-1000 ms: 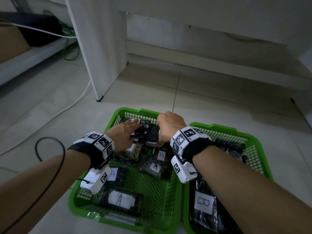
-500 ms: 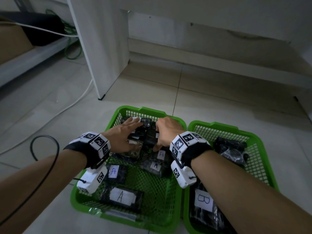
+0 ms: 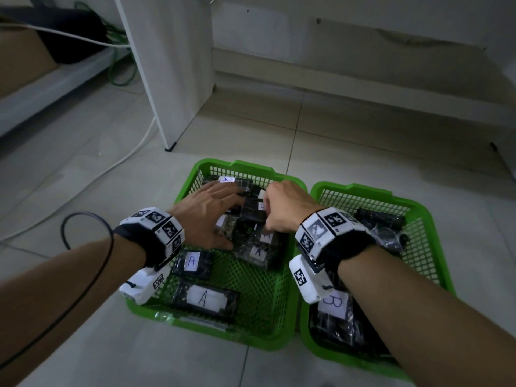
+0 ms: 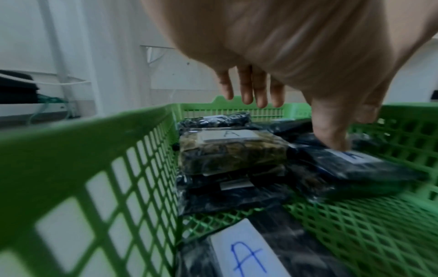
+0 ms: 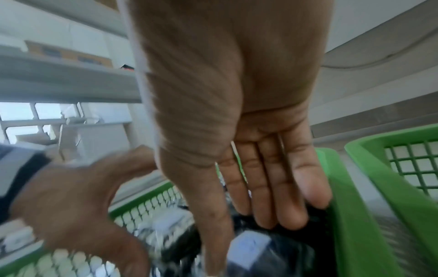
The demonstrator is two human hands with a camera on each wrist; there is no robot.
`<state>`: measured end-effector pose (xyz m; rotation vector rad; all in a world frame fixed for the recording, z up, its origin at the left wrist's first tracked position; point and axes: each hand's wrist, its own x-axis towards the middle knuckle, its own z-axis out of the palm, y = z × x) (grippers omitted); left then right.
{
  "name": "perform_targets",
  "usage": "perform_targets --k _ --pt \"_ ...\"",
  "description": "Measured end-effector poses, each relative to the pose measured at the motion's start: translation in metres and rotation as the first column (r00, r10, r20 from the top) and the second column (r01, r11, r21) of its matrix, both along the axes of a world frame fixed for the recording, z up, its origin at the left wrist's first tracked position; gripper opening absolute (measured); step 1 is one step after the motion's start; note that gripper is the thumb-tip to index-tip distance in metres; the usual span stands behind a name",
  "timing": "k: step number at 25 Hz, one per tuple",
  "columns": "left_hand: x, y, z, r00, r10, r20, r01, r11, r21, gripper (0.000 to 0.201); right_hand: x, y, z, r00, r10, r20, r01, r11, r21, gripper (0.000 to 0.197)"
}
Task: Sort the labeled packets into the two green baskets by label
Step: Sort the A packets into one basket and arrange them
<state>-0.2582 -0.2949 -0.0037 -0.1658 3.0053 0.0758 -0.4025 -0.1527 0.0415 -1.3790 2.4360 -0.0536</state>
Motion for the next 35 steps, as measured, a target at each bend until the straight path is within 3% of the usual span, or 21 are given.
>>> perform_targets --k 2,5,8,12,15,19,23,27,30,35 --pt "0.001 0.018 0.01 0.993 -0.096 -0.068 0.096 0.995 -0.004 0.066 0.013 0.01 -0.001 0.996 0.086 -0.017 -0.084 0.993 0.079 0.033" --pt "-0.003 0.044 0.016 0.987 -0.132 0.093 0.131 0.991 0.018 0.044 0.021 0.022 -0.008 0.982 0.168 -0.087 -0.157 0.98 0.119 0.028" --pt "-0.012 0.057 0.009 0.969 -0.149 0.195 0.166 0.983 -0.077 0.051 0.02 0.029 -0.009 0.978 0.179 -0.111 -0.166 0.979 0.117 0.035" --pt "-0.019 0.063 -0.001 0.964 -0.168 0.205 0.195 0.973 -0.123 0.043 0.02 0.034 -0.007 0.97 0.202 -0.135 -0.184 0.974 0.134 0.05" --pt "-0.02 0.065 -0.003 0.973 -0.164 0.163 0.192 0.966 -0.173 0.044 0.021 0.035 -0.006 0.944 0.266 -0.193 -0.247 0.962 0.117 0.024" --pt "-0.019 0.068 0.0 0.963 -0.188 0.194 0.225 0.956 -0.19 0.042 0.026 0.037 0.004 0.933 0.296 -0.203 -0.287 0.955 0.073 0.03" --pt "-0.017 0.069 0.001 0.956 -0.184 0.227 0.23 0.953 -0.196 0.036 0.001 0.038 0.016 0.999 0.029 0.015 -0.028 0.997 -0.071 0.018" --pt "-0.016 0.068 0.003 0.97 -0.156 0.185 0.188 0.968 -0.169 0.033 -0.029 0.042 0.019 0.951 -0.201 0.235 0.268 0.916 -0.3 0.019" --pt "-0.016 0.068 0.002 0.972 -0.163 0.172 0.189 0.971 -0.147 0.035 -0.037 0.048 0.019 0.893 -0.254 0.37 0.39 0.848 -0.358 0.021" --pt "-0.021 0.071 -0.004 0.969 -0.135 0.209 0.169 0.973 -0.155 0.042 -0.031 0.051 0.006 0.872 -0.227 0.433 0.375 0.879 -0.294 0.025"
